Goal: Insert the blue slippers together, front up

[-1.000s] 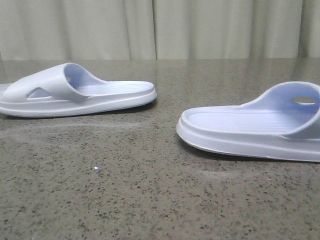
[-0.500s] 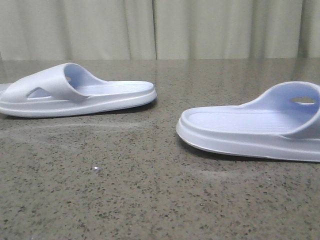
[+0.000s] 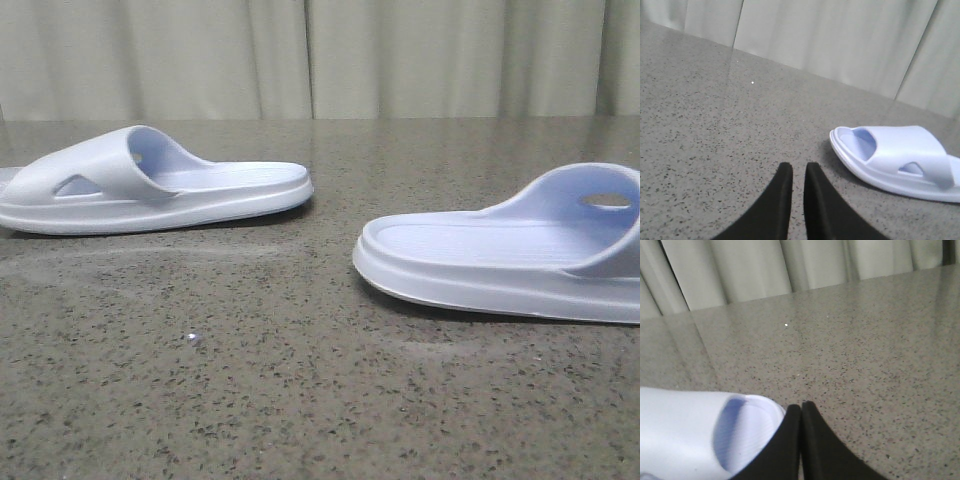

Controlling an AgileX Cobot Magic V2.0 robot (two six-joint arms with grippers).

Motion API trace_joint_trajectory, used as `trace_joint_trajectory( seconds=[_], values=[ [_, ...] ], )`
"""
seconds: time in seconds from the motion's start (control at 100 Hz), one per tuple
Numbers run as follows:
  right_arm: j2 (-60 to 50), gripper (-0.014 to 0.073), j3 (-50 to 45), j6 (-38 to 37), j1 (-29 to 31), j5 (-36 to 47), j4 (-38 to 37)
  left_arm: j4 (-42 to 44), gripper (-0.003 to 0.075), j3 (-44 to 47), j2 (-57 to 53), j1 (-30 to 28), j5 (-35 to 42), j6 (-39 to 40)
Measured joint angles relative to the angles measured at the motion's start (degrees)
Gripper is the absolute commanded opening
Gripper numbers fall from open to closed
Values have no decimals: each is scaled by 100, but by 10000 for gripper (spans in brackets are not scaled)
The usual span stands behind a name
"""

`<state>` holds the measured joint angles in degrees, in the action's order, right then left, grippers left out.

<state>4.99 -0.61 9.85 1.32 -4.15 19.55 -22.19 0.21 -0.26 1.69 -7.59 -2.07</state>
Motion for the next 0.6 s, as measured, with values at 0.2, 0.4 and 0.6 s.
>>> trace_joint_trajectory(
  seconds=[0.2, 0.4, 0.6],
  values=[
    [0, -79, 0, 0, 0, 220, 1663, -1435, 15, 0, 0, 0, 608, 0],
    [0, -77, 68, 49, 0, 253, 2015, -1836, 15, -36, 0, 0, 759, 12],
    [586, -77, 870, 527, 73, 211, 2039, -898, 15, -695, 553, 0, 273, 12]
  ],
)
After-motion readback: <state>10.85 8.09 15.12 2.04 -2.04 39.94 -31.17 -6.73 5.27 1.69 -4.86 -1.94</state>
